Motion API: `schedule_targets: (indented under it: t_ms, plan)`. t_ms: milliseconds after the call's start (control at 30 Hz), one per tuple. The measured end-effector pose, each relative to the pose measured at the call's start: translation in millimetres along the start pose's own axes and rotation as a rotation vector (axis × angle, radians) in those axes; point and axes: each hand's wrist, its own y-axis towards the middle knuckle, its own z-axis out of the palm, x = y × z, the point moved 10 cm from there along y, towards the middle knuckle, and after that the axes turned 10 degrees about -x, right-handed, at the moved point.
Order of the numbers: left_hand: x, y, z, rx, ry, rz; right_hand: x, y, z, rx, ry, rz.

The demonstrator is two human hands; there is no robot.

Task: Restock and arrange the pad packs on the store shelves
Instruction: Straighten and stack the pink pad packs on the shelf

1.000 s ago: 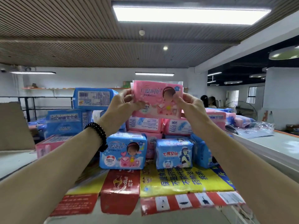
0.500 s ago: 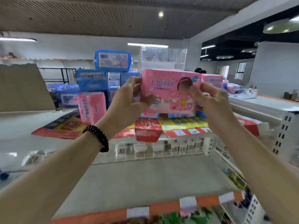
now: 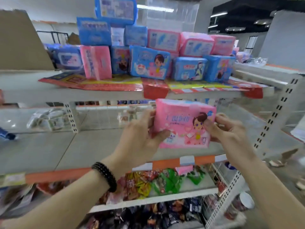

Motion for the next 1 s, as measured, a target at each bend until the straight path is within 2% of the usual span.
schedule_targets:
  t_ms: [133,300,400,567,733,933,1000]
  plan:
    - [70,-33,29,0.083,-0.102,-0.274,-67,-7,14,0.074,-0.071,0.181]
    - [127,-44,42,0.069,-0.041,-0.457,-137,5,42,0.159,-0.131,0.339]
    - [156,-42,38,0.03,-0.036,-0.554,-159,17,61,0.212,-0.081,0.401]
    - [183,-42,29,-0.047,-0.032,-0.608,-179,36,96,0.303,0.008,0.479]
    - [208,-44,17,-0.089,-0.076,-0.652,-193,45,128,0.372,0.043,0.439]
    - [261,-34,-8,-0.087,-0.026,-0.716,-227,57,176,0.37,-0.024,0.431]
    - [280,-26,-21,-0.076,0.049,-0.688,-238,63,196,0.361,-0.075,0.416]
